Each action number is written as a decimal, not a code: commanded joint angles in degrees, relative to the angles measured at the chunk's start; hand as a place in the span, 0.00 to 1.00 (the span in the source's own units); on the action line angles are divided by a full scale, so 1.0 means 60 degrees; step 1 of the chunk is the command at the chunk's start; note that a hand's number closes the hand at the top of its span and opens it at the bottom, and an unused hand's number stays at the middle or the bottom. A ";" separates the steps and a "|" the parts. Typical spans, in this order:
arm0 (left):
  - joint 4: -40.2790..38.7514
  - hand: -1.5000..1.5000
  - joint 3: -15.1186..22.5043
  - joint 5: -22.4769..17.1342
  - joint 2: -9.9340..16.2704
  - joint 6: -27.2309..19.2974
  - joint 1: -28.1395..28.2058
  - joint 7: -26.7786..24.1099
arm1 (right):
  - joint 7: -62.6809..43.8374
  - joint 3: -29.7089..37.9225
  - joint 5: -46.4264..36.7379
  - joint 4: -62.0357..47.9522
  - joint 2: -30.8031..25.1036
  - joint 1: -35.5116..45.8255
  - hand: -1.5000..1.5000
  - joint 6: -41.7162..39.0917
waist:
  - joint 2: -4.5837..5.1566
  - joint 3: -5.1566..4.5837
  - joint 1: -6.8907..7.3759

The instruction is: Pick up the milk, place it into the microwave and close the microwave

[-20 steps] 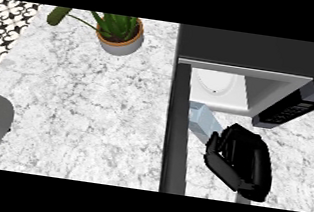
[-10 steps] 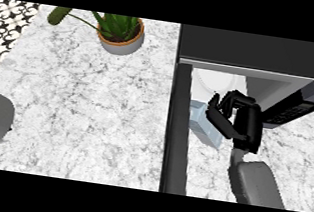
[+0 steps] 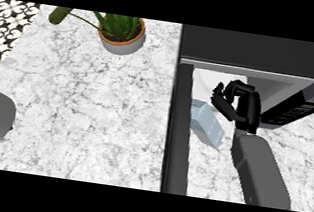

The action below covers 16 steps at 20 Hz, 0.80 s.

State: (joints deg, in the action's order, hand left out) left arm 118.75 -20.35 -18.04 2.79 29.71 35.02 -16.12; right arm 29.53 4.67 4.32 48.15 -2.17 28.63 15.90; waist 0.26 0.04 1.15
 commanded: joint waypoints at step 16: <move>-0.1076 0.00 -0.0352 0.0183 0.0041 0.0491 -0.0615 -0.0285 | 0.2531 0.0283 -0.1966 -0.5324 -0.1050 0.3629 1.00 0.2994 | 0.0121 -0.0003 0.0336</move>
State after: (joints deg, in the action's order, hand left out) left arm 114.61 -21.63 -17.37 2.76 31.70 31.20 -16.57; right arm 44.31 8.34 -3.40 20.06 -6.82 48.06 28.28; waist 0.83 0.06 2.73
